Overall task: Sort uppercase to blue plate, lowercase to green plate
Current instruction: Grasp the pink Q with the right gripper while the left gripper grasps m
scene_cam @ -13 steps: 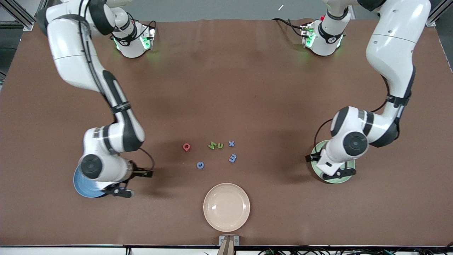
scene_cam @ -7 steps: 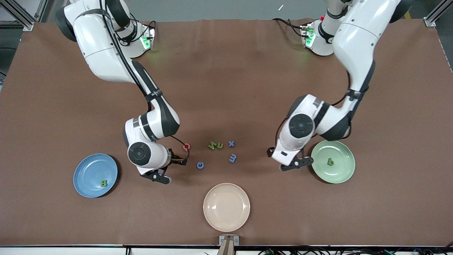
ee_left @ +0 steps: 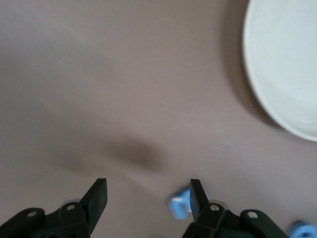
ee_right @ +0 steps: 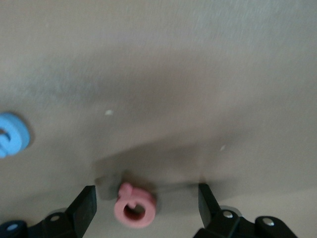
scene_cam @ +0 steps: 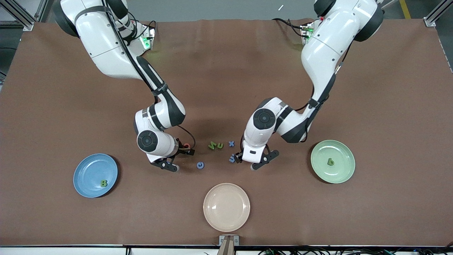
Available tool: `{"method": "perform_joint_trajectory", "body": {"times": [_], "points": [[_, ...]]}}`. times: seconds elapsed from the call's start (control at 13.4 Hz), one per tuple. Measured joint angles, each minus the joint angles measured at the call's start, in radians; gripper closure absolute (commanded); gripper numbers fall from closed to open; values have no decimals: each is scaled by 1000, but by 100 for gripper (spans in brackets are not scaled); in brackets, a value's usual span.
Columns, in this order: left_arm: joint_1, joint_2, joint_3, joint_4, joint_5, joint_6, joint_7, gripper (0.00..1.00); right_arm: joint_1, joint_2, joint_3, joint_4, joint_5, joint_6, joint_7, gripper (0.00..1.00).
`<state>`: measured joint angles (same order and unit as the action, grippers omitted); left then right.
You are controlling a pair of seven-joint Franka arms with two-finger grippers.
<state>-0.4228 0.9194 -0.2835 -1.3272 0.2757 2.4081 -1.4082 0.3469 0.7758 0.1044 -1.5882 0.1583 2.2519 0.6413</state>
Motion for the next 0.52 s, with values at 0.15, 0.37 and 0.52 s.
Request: {"method": "perform_joint_trajectory", "body": {"times": [0.15,0.37,0.52], "points": [[-38,54,2,74,0,24,-119,29,1,-20,8,-23,15,0,0,20],[-67,87,11,108,0,60,-249,30,3,-32,12,-39,16,1,0,25],[-100,97,58,111,0,61,-331,30,4,-33,14,-45,16,21,0,35]]}}
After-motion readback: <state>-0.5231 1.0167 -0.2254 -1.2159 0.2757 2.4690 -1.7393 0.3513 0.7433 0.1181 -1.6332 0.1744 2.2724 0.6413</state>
